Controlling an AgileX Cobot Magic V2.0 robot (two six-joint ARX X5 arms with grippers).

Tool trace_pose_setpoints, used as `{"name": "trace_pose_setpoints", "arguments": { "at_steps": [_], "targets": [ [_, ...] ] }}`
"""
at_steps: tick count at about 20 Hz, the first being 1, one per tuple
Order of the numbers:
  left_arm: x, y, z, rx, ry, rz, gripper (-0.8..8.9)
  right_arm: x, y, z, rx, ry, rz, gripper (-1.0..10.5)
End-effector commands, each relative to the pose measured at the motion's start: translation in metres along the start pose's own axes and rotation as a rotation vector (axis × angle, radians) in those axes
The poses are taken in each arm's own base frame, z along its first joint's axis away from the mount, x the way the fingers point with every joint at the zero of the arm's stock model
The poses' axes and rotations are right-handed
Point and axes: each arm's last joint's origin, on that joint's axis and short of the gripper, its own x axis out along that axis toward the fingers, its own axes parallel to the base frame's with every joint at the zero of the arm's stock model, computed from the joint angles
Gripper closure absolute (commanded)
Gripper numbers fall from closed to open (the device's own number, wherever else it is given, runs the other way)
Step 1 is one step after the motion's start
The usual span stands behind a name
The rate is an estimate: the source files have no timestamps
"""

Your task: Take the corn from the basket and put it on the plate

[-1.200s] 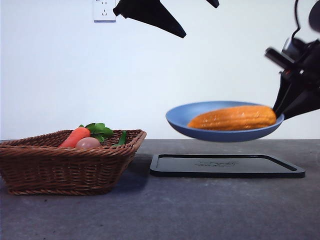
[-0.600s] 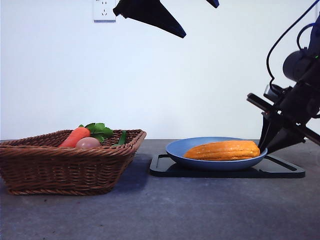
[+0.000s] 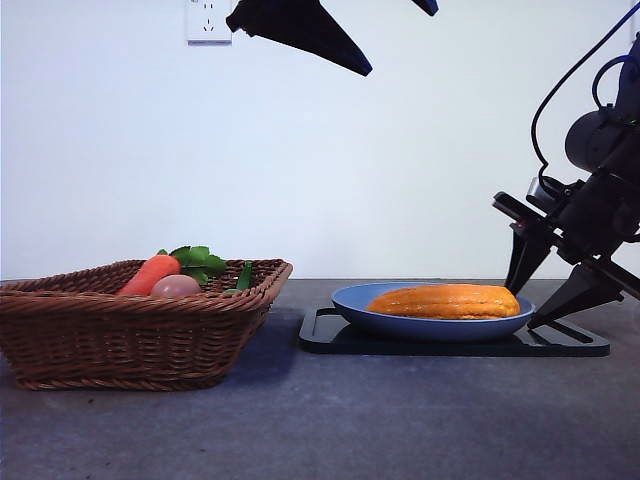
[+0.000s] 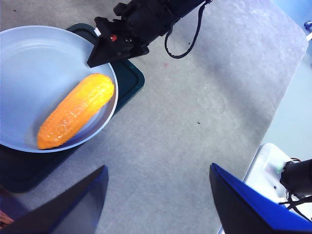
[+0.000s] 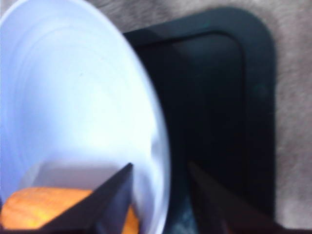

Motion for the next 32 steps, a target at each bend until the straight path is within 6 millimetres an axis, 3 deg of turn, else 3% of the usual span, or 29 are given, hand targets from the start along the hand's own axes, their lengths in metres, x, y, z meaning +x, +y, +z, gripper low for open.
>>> {"name": "trace_pose_setpoints", "arguments": {
  "at_steps": [1,4,7,11,16,19,21,32],
  "targets": [
    [-0.004,-0.004,0.006,0.023,-0.025,-0.005,4.75,-0.013,0.007,0.005,-0.036,-0.03,0.01,7.3],
    [-0.004,-0.004,0.006,0.024,-0.025,-0.005,4.75,-0.048,0.024,0.002,-0.086,-0.09,0.017,7.3],
    [-0.004,-0.004,0.006,0.029,-0.024,-0.005,4.75,-0.092,0.049,-0.013,-0.188,-0.122,0.032,7.3],
    [-0.004,-0.004,0.005,0.029,-0.014,-0.004,4.77,-0.149,0.091,-0.063,-0.37,-0.089,0.063,7.3],
    [-0.004,-0.003,0.002,0.043,0.016,0.0,5.58,-0.188,0.123,-0.124,-0.538,-0.012,0.103,7.7],
    [-0.004,-0.003,0.001,0.039,0.028,0.002,7.2,-0.196,0.129,-0.145,-0.61,0.025,0.121,9.2],
    [-0.004,-0.003,0.0,0.037,0.036,0.003,8.1,-0.195,0.13,-0.152,-0.636,0.032,0.132,9.4],
    [-0.004,-0.004,0.003,0.046,0.002,-0.002,8.07,-0.19,0.129,-0.153,-0.63,0.044,0.143,9.4]
  ]
}}
